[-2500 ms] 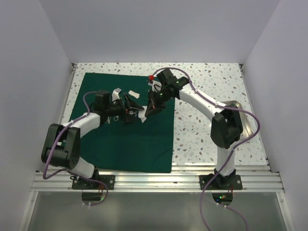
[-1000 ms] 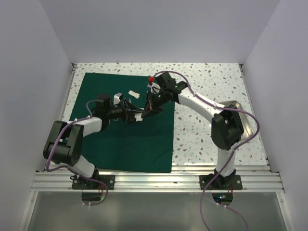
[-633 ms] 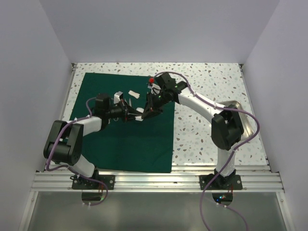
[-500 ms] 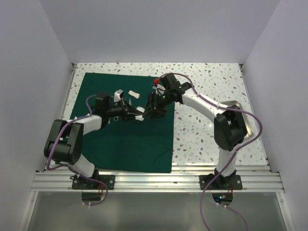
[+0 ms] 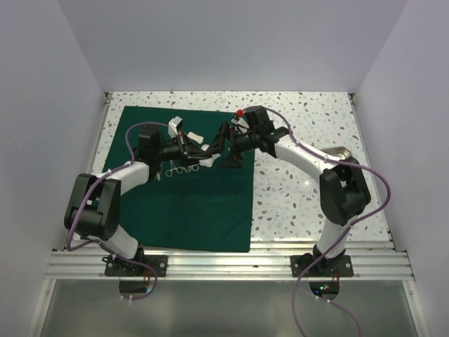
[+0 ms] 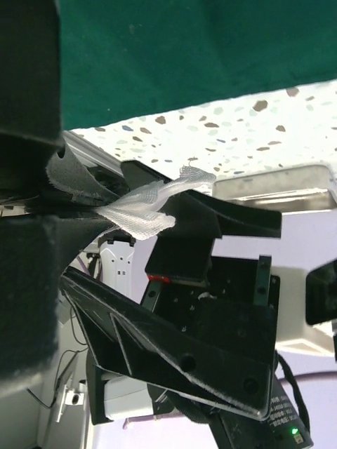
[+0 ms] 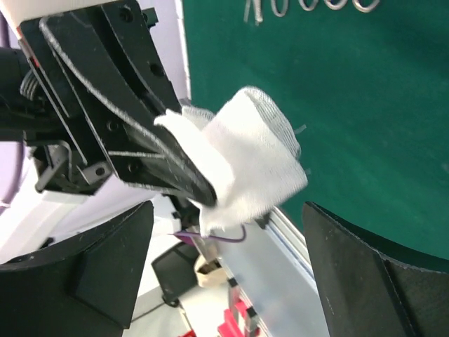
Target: Prepare the surgical pack
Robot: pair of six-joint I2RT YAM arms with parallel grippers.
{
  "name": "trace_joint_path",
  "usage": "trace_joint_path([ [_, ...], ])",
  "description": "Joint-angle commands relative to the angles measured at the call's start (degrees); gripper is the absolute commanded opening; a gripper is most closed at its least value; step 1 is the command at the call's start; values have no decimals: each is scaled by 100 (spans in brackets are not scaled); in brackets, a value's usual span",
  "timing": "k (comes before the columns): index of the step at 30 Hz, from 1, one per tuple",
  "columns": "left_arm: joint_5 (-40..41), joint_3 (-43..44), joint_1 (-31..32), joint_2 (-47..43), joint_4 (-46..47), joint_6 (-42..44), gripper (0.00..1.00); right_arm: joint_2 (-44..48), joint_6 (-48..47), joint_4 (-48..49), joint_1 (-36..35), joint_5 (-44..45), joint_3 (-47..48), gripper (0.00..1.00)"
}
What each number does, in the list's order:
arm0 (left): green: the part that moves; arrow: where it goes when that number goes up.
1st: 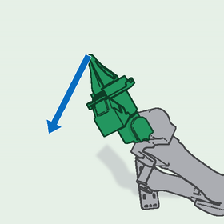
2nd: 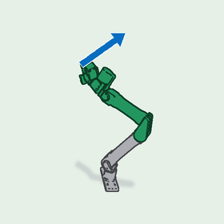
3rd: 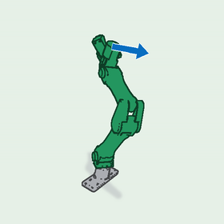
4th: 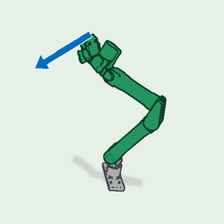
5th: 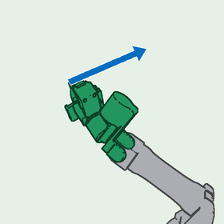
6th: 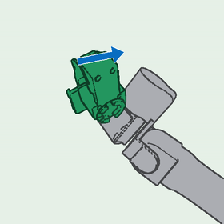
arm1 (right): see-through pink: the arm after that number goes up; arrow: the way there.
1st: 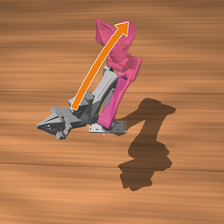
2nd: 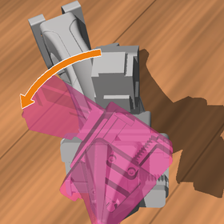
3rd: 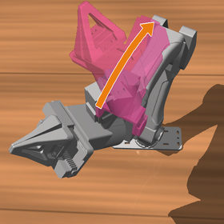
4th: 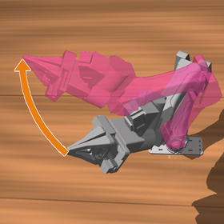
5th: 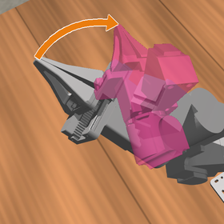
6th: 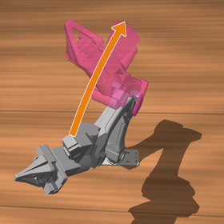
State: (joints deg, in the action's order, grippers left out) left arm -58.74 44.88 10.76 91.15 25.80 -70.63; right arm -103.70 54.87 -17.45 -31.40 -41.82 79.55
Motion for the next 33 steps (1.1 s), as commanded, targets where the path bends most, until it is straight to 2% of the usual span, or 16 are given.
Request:
trace_joint_path([
  [1, -111, 267, 66, -168, 469, 146, 0, 280, 726, 961, -7, -142, -175, 89],
  [4, -129, 223, 92, -177, 671, -20, 0, 333, 1182, 1375, 2, 33, -413, 86],
  [13, -199, 64, 110, -177, 1102, -364, 0, 552, 1728, 2420, 29, 517, -906, 73],
  [16, -225, 21, 110, -168, 1172, -407, 0, 597, 1729, 2606, 29, 631, -924, 71],
  [23, -252, -32, 119, -142, 1287, -496, 0, 544, 1649, 2676, 55, 755, -994, 60],
  [25, -261, -41, 119, -142, 1287, -513, 0, 526, 1667, 2756, 55, 746, -1003, 55],
  [28, -252, -59, 119, -142, 1304, -531, 0, 535, 1641, 2756, 63, 772, -1020, 41],
  [33, -261, -103, 119, -116, 1331, -566, 0, 553, 1571, 2738, 55, 781, -1038, 33],
])
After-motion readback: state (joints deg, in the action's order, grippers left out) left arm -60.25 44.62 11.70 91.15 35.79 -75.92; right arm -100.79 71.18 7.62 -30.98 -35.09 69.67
